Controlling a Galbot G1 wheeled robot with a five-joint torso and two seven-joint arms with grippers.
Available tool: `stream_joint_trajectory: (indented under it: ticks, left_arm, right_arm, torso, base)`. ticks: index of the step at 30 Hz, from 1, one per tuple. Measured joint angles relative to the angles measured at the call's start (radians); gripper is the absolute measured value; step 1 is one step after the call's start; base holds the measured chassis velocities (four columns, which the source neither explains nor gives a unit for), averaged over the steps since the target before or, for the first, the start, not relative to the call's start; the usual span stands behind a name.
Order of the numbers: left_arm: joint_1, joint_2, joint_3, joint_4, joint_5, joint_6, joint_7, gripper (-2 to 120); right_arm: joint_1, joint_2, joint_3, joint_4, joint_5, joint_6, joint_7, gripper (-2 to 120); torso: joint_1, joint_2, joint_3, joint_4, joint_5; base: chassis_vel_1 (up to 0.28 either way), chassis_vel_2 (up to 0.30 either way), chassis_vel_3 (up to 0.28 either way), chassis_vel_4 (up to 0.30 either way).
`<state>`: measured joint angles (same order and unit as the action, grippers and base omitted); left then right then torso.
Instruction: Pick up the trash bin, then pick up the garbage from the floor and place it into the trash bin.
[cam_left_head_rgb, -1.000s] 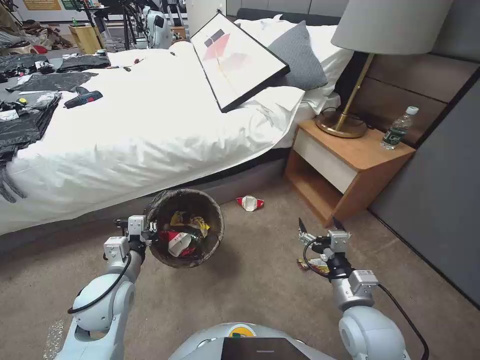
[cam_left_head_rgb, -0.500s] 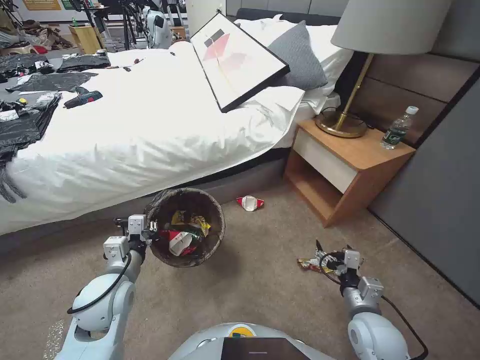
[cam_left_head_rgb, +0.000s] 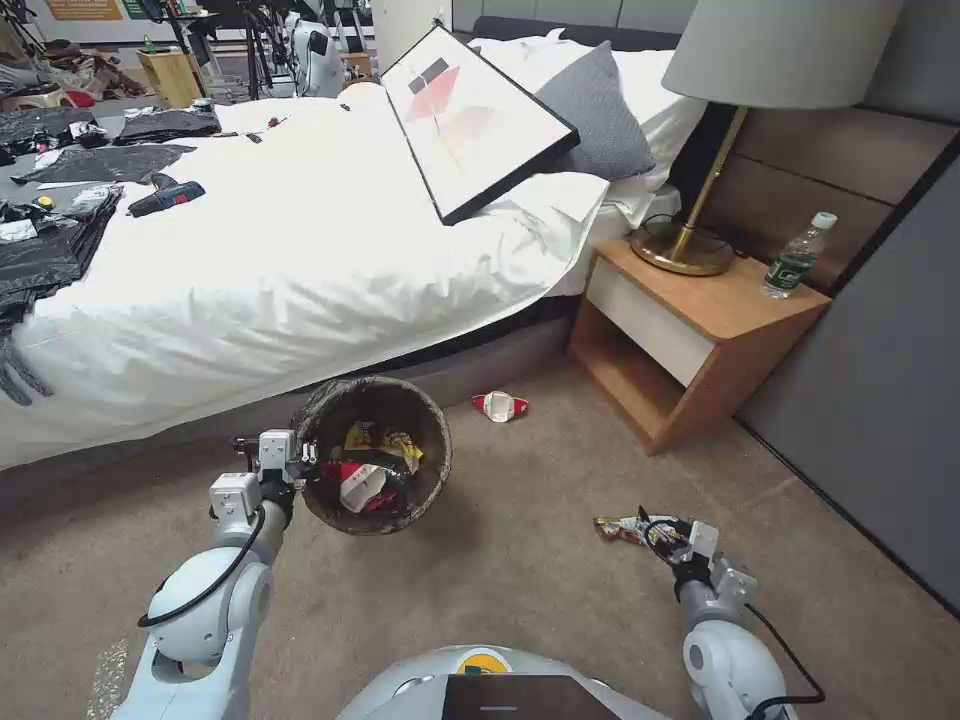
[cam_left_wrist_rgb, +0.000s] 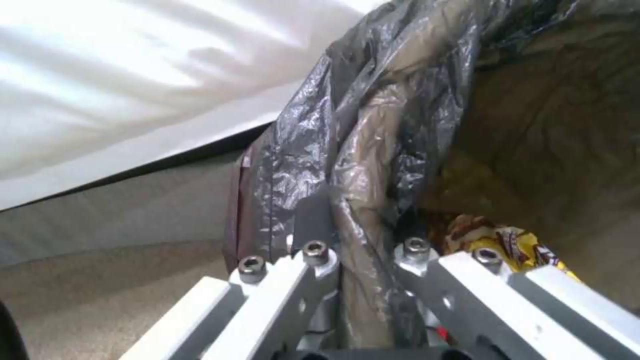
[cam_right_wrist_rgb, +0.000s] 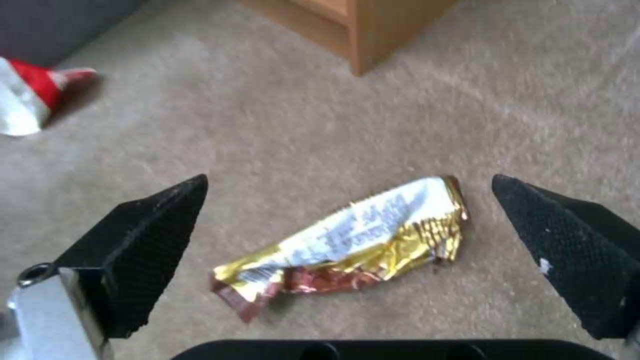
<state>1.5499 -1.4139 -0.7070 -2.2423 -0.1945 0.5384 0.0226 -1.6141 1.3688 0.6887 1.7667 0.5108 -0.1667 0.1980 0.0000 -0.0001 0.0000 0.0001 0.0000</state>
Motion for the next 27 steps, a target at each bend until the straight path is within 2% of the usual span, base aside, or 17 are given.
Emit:
stream_joint_trajectory:
  ticks: [27]
  left_arm:
    - [-0.002, -0.003, 0.008, 0.020, 0.016, -0.009, 0.003, 3]
  right_arm:
    - [0.169, -0.016, -0.059, -0.291, 0.090, -0.044, 0.020, 100]
  torso:
    - [0.000, 0.000, 0.000, -0.0001, -0.0001]
  base:
    - [0.000, 0.000, 0.000, 0.000]
